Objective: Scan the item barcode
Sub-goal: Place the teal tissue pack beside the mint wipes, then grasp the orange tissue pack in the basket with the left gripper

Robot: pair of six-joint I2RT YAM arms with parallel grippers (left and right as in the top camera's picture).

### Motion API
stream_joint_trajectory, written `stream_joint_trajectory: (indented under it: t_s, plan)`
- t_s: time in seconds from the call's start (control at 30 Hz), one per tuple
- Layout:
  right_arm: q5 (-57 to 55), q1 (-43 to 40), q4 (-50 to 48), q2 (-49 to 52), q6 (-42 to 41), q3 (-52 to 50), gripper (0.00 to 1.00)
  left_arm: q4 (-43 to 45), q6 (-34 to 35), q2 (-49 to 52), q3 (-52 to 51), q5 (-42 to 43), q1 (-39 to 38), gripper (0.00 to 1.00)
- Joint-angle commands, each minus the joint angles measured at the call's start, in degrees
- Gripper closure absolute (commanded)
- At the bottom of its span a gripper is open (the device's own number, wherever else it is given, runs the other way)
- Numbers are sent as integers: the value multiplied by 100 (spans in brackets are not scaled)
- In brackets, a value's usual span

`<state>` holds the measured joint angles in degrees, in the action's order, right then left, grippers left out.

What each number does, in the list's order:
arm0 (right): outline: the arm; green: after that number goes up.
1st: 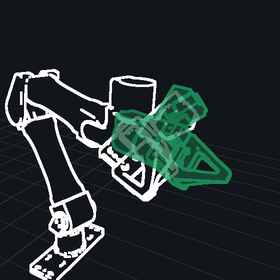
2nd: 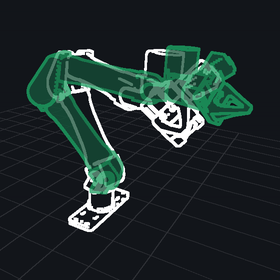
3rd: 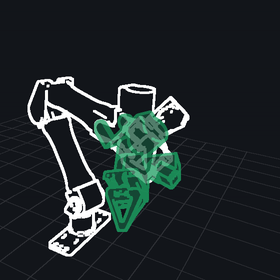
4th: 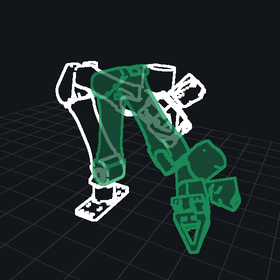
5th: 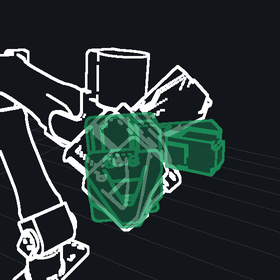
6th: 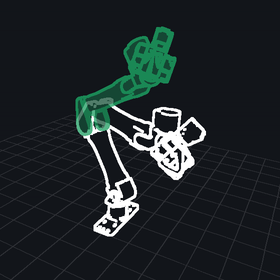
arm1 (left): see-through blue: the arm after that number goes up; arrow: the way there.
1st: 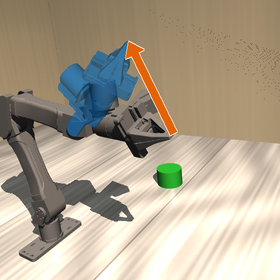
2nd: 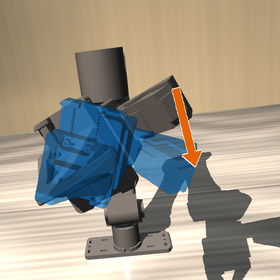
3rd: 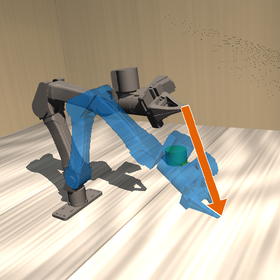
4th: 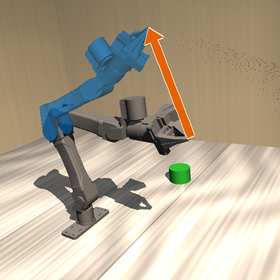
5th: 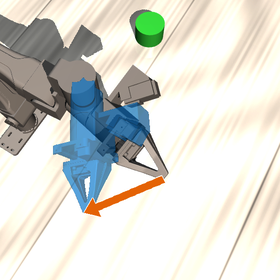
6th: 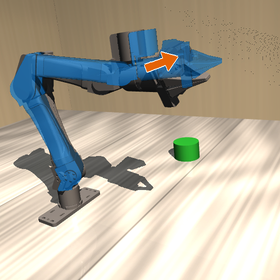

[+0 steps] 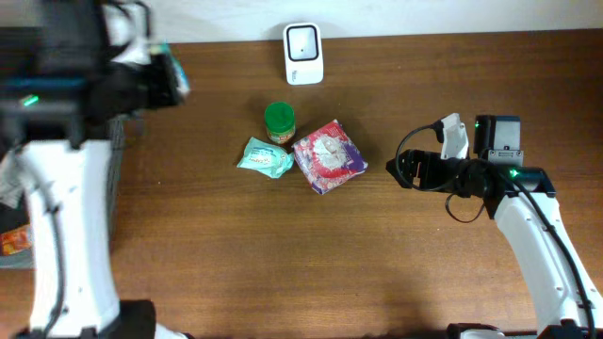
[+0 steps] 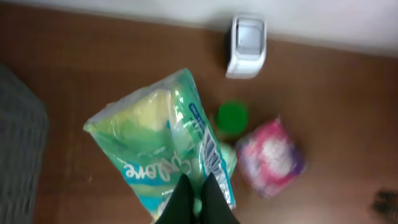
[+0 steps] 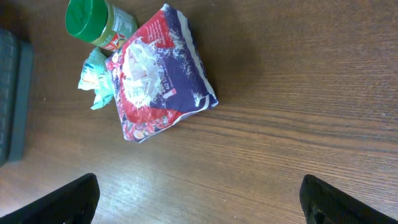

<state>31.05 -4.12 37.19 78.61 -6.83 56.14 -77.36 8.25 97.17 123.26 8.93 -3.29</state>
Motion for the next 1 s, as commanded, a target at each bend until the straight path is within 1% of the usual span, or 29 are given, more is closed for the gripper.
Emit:
stream_joint_trajectory:
  t_s: [0.0, 0.1, 0.2, 0.3, 0.33, 0.37, 0.4, 0.43, 0.47, 0.5, 0.57, 0.6, 0.63, 0.67, 0.7, 0.73, 0.77, 0.8, 0.83, 0.87, 0.9, 0.93, 0.97]
  plan:
    - [-28, 39, -13, 0, 61, 52, 1, -105, -538, 496, -575, -533, -586, 100]
    - [-28, 39, -13, 0, 61, 52, 2, -13, -533, 1231, -916, -811, -931, 100]
    - [-28, 39, -13, 0, 61, 52, 2, 15, -542, 1836, -925, -925, -984, 100]
    - [-28, 39, -13, 0, 61, 52, 1, 166, -791, 2643, -925, -944, -984, 100]
    - [-28, 39, -13, 0, 61, 52, 1, 234, -789, 2767, -925, -940, -984, 100]
    - [-28, 39, -13, 0, 61, 52, 2, 380, -789, 2975, -925, -940, -981, 93]
    - [-28, 39, -13, 0, 61, 52, 2, 479, -789, 3045, -925, -938, -984, 69]
    - [-28, 39, -13, 0, 61, 52, 2, 592, -789, 3040, -905, -938, -984, 30]
    - [-28, 39, -13, 0, 61, 52, 2, 570, -789, 3010, -739, -938, -977, 3]
    - [-28, 39, -13, 0, 61, 52, 2, 422, -789, 3008, -348, -942, -944, 1]
    - [-28, 39, -13, 0, 61, 52, 2, -68, -787, 2994, 686, -938, -761, 1]
    - [-28, 39, -13, 0, 61, 52, 2, -501, -782, 2994, 1550, -935, -573, 1]
    - [-28, 39, -13, 0, 61, 52, 2, -1014, -568, 2986, 2822, -935, -238, 1]
    - [-28, 39, -13, 0, 61, 52, 2, -1471, -87, 2955, 4419, -935, 374, 1]
    - [-28, 39, -13, 0, 59, 52, 2, -1851, 271, 2782, 5617, -914, 1834, 1]
    - [-28, 39, -13, 0, 61, 52, 2, -1934, 693, 2754, 5493, -881, 3018, 1]
    - [-28, 39, -13, 0, 61, 52, 2, -1934, 2059, 2754, 4789, -876, 4146, 1]
    - [-28, 39, -13, 0, 61, 52, 2, -1917, 2308, 2754, 3936, -879, 4732, 1]
    - [-28, 39, -13, 0, 61, 52, 2, -1781, 2192, 2758, 2743, -1241, 4966, 1]
    - [-28, 39, -13, 0, 61, 52, 2, -1534, 2194, 2758, 1934, -1217, 4979, 1]
    - [-28, 39, -13, 0, 61, 52, 2, -1062, 2190, 2758, 931, -1078, 4979, 0]
    - [-28, 39, -13, 0, 61, 52, 2, -743, 2188, 2758, 402, -826, 4979, 7]
    - [-28, 39, -13, 0, 61, 52, 2, -778, 2190, 2758, 321, -828, 4863, 7]
